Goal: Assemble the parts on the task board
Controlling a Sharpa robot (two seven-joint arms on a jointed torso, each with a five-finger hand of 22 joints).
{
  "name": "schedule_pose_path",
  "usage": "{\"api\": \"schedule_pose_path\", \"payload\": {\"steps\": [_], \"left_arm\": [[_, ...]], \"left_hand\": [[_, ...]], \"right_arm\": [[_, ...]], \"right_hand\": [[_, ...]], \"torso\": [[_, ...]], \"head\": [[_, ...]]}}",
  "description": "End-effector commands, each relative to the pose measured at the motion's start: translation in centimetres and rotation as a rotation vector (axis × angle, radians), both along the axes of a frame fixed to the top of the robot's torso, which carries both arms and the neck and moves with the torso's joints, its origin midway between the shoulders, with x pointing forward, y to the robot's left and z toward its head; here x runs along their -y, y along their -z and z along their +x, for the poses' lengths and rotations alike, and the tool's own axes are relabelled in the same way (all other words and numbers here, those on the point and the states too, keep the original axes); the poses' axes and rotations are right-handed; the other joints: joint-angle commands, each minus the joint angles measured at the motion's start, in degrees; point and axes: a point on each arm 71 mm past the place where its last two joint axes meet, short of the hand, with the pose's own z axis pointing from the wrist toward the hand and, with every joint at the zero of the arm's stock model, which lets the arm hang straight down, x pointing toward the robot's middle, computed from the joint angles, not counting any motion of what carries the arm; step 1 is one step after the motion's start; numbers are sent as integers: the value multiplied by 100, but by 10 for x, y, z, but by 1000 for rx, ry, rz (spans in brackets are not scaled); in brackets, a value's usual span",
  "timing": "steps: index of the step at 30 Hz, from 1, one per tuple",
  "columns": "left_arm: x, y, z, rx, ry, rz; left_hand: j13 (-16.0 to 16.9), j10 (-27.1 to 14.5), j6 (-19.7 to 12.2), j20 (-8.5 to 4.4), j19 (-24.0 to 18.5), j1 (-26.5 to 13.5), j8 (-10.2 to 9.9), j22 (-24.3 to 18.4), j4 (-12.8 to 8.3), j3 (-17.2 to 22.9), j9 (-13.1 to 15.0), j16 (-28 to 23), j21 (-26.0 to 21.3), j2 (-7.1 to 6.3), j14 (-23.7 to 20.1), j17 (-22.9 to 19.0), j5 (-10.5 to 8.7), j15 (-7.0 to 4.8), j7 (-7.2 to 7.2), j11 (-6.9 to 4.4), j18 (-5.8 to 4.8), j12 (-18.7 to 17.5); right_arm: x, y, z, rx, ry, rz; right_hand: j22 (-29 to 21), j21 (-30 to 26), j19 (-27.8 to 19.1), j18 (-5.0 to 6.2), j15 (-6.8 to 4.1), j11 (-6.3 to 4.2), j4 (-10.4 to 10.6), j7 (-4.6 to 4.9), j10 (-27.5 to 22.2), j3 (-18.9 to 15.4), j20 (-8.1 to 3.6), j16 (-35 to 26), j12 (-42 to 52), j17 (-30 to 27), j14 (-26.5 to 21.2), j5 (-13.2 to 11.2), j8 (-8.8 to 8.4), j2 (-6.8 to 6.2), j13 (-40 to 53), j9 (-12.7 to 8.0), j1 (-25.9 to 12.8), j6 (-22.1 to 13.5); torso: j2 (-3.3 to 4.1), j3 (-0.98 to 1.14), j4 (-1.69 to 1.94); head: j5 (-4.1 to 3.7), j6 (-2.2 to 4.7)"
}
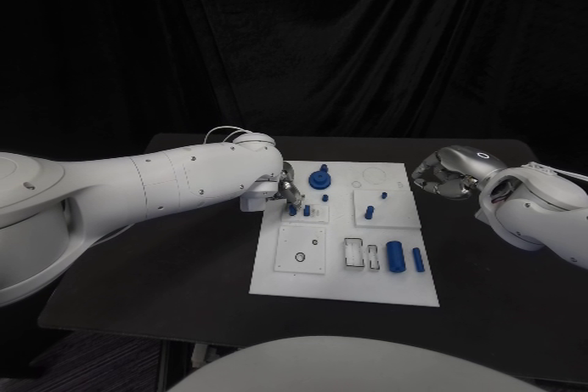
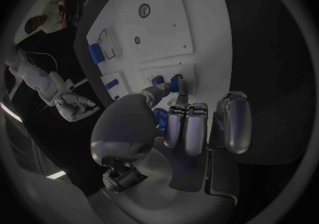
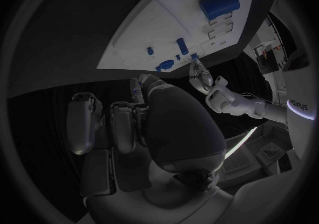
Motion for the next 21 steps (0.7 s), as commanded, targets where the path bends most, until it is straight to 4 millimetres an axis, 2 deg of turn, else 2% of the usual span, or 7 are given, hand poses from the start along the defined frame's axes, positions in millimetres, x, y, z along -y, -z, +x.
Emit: {"api": "schedule_pose_path", "payload": {"steps": [1,8,21], "left_arm": [[0,3,-1,-3,0,-4],[-2,4,-1,-5,-3,-1],[-5,4,-2,-20,1,12]], "left_hand": [[1497,600,-19,-36,6,16,33,1110,-4,13,8,15,-21,18,615,1506,49,-30,-35,-25,88,16],[1497,600,-20,-37,3,21,35,1109,-10,19,13,15,-26,17,615,1506,63,-31,-36,-26,89,16],[1497,600,-25,-40,-2,33,38,1105,-27,31,22,15,-37,10,615,1506,86,-33,-37,-28,91,16]], "right_arm": [[1,0,0,4,11,0],[1,1,-1,1,12,-1],[2,1,-1,-2,13,-4]], "right_hand": [[1116,-33,-21,113,45,42,5,-1,64,25,17,-33,-19,1126,404,26,12,-66,1062,8,6,45],[1114,-41,-25,115,47,44,7,0,60,24,19,-40,-22,1119,400,28,17,-73,1059,11,-3,50],[1113,-42,-26,116,47,44,7,0,59,23,20,-42,-23,1118,399,29,19,-74,1058,11,-5,51]], "torso": [[6,-1,0],[9,1,12],[6,-2,5]], "head": [[6,-1],[-8,-1],[11,-1]]}}
